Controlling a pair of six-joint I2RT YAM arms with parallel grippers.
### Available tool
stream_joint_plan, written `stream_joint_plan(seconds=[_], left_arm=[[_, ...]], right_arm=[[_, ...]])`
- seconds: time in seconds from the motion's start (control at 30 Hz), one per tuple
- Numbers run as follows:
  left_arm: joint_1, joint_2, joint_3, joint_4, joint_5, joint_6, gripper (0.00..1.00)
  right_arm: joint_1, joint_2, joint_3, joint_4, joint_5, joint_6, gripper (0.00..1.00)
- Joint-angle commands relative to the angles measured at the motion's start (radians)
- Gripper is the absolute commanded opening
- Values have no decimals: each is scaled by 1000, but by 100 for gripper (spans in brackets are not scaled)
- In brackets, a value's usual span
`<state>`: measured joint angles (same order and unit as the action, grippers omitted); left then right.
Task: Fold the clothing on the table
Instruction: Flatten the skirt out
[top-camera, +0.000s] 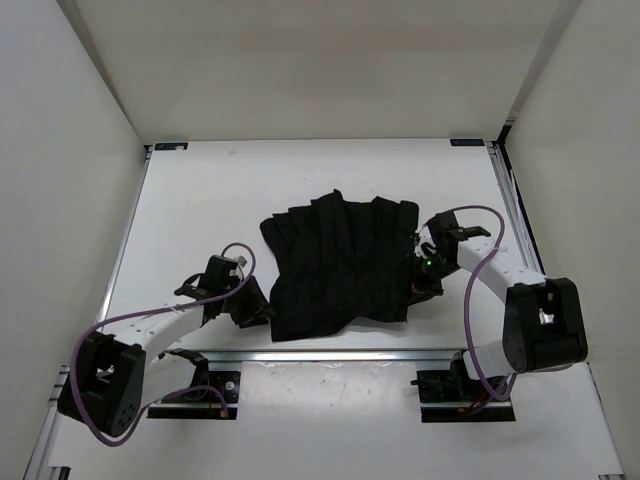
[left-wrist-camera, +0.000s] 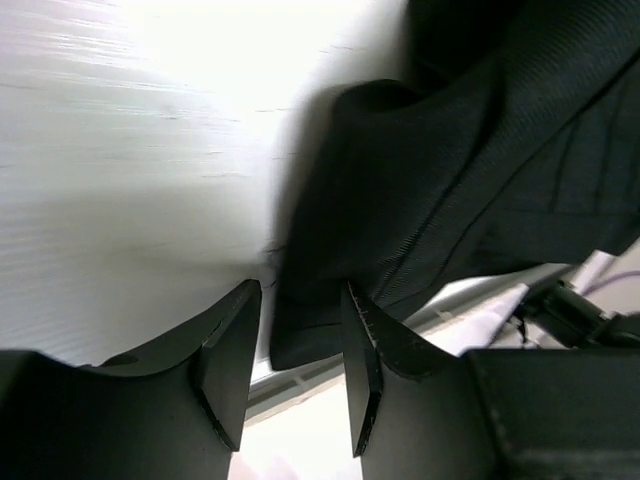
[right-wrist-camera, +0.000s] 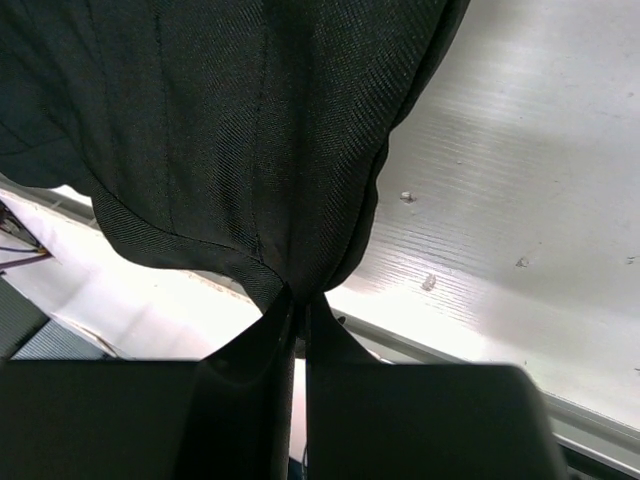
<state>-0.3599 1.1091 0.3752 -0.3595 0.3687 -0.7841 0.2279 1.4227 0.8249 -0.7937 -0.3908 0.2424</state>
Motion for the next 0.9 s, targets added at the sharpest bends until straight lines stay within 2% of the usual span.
stream_joint_plan(seconds=[0.0, 0.17, 0.23, 0.37, 0.43, 0.5, 0.6, 0.67, 0.77, 0.87], left_arm=[[-27, 23, -42, 97, 33, -53, 49], [-40, 46, -91, 171, 59, -109, 48], [-56, 64, -100, 183, 41, -106, 42], [-70, 100, -96, 218, 41, -99, 0], [-42, 97, -41, 171, 29, -57, 0], [-8, 80, 55, 32, -31, 35, 0], [53, 89, 270, -114, -129, 132, 0], [53, 95, 353, -192, -181, 172, 0], [73, 81, 386, -274, -170, 210, 0], [105, 19, 326, -347, -131, 232, 0]], right_arm=[[-6, 15, 34, -39, 16, -28, 0], [10, 30, 43, -52, 26, -31, 0], [17, 32, 46, -52, 33, -29, 0], [13, 22, 54, -64, 47, -12, 0], [-4, 1, 65, -78, 43, -21, 0], [-18, -16, 75, -82, 49, -20, 0], [-47, -44, 97, -107, 20, -35, 0], [-42, -56, 109, -128, 13, -38, 0], [-6, -61, 112, -192, 29, -58, 0], [53, -122, 74, -251, -3, -54, 0]])
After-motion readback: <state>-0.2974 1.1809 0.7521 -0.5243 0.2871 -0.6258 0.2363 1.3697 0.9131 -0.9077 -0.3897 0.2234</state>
